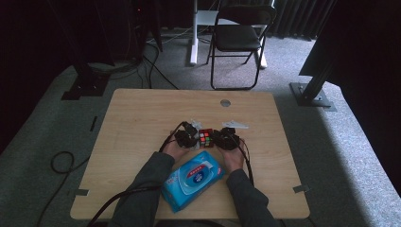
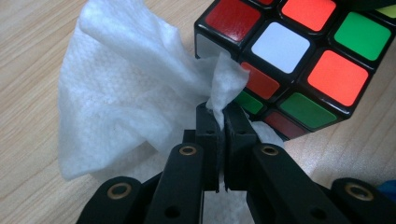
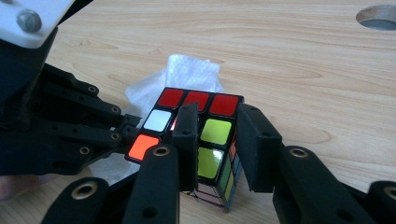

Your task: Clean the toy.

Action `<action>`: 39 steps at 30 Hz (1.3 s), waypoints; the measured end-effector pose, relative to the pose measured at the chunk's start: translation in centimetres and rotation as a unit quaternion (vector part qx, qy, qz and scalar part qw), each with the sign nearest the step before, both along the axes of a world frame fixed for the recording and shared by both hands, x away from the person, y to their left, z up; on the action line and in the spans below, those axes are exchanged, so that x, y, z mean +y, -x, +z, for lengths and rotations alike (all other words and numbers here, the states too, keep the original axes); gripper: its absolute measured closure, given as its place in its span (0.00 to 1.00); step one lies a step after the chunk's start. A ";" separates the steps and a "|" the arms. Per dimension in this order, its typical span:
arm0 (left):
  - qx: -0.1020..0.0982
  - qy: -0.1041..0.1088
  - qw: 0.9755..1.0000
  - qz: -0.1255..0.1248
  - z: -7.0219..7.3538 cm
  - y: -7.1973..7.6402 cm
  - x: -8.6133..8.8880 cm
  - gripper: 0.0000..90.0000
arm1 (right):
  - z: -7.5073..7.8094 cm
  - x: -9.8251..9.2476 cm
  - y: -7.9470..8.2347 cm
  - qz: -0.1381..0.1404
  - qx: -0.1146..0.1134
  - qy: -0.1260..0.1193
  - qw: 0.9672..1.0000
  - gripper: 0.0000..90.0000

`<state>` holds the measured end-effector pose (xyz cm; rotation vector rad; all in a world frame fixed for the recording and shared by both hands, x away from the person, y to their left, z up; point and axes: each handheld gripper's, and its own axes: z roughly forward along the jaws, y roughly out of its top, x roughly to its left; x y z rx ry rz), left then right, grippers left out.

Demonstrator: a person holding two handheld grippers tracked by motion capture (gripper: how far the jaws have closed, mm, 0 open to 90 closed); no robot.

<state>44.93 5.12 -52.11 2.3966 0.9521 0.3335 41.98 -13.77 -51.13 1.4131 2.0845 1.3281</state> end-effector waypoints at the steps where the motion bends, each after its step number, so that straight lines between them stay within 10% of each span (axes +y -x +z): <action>1: 0.001 0.001 1.000 0.000 0.0 0.0 0.0 0.96 | 0.0 0.0 0.0 0.000 0.000 0.000 1.000 0.78; 14: 0.003 0.026 1.000 0.011 0.6 0.1 1.0 0.95 | 0.0 0.0 0.1 0.000 -0.001 -0.001 1.000 0.78; 39: -0.025 0.070 0.996 -0.043 3.9 2.1 2.1 0.95 | -0.1 0.0 0.1 -0.001 -0.001 -0.001 1.000 0.78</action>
